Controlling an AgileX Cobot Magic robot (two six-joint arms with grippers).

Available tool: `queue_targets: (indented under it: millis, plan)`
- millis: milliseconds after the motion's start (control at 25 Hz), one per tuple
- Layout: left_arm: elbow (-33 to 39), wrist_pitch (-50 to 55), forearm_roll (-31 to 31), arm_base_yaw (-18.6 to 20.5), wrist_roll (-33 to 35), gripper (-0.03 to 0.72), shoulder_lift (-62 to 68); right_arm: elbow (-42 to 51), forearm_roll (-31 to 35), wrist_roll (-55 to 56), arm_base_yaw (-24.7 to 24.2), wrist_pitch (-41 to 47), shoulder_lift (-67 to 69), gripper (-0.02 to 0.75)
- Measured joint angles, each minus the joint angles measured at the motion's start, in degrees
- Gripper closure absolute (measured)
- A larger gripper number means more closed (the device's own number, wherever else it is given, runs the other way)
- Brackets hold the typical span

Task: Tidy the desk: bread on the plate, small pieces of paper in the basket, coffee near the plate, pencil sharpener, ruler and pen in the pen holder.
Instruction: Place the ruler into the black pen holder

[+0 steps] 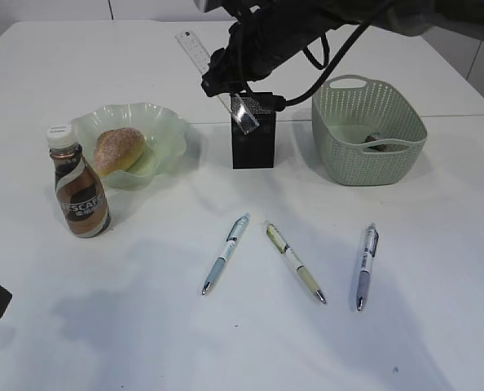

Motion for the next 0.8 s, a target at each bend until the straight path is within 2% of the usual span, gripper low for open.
queue_targets:
  millis: [800]
  plan:
    - [0.0,-1.13,0.0,0.0,0.0,0.287,0.0,0.0,12.2,-3.25,-2.74,-28.24,3.09,0.434]
